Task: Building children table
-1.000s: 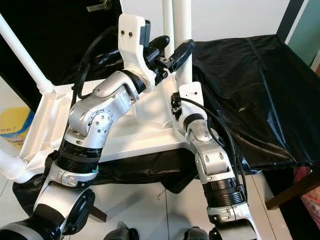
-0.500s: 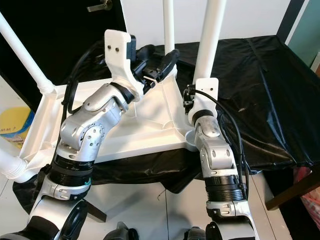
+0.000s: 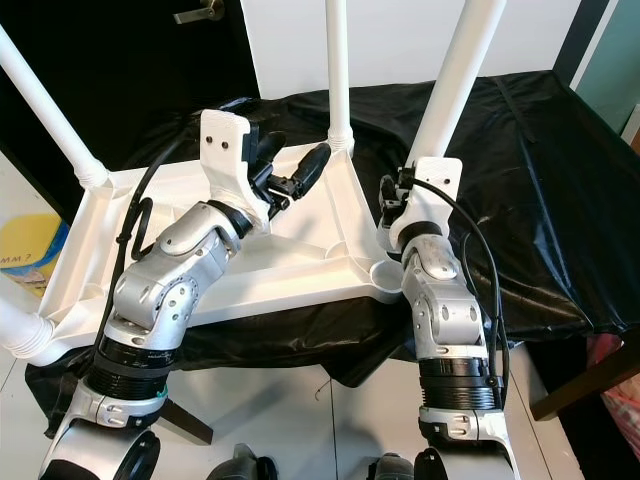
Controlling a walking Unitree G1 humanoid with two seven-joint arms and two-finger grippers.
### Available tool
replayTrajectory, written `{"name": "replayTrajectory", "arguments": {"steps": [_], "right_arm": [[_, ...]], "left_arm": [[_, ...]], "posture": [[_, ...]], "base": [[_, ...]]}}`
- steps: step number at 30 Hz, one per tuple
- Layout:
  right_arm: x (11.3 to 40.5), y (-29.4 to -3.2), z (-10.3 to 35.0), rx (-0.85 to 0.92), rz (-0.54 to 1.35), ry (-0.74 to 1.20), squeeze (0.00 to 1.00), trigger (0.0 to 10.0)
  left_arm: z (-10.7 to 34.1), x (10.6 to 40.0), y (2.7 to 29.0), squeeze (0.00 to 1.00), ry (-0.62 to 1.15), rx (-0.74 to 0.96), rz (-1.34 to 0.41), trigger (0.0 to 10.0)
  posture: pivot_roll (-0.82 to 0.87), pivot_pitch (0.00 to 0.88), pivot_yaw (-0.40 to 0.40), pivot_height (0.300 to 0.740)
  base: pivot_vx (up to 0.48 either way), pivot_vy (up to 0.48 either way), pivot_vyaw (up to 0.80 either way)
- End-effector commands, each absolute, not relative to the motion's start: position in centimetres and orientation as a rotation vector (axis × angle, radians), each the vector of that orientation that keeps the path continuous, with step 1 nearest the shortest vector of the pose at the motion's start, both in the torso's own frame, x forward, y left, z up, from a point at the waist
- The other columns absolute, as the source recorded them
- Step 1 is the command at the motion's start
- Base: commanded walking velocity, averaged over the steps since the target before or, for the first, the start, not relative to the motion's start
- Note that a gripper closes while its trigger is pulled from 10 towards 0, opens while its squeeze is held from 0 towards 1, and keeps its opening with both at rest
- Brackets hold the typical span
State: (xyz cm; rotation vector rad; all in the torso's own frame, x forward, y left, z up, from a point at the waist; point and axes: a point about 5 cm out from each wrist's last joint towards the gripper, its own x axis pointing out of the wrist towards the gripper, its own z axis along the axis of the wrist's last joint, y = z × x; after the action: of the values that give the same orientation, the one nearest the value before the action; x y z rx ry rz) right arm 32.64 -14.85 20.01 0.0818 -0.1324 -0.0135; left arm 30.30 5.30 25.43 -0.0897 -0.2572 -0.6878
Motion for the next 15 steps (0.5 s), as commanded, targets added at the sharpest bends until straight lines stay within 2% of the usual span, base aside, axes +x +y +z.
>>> {"name": "replayTrajectory", "arguments": {"steps": [1,15], "right_arm": [[32.3,-14.9,20.6,0.077,-0.009,-0.186,0.0,10.0],[31.2,-15.1,19.9,0.029,0.02,-0.222,0.0,10.0]], "left_arm": [[24.7,30.1,5.3,0.0,-0.261,-0.055,-0.714,10.0],[22.0,28.3,5.2,0.0,-0.255,-0.002,-0.846,10.0]], "posture": [[-0.09,0.061,0.053,0.74],[-0.09,0.073,0.057,0.74]], "base": [[0.0,0.0,0.0],[0.0,0.0,0.0]]}}
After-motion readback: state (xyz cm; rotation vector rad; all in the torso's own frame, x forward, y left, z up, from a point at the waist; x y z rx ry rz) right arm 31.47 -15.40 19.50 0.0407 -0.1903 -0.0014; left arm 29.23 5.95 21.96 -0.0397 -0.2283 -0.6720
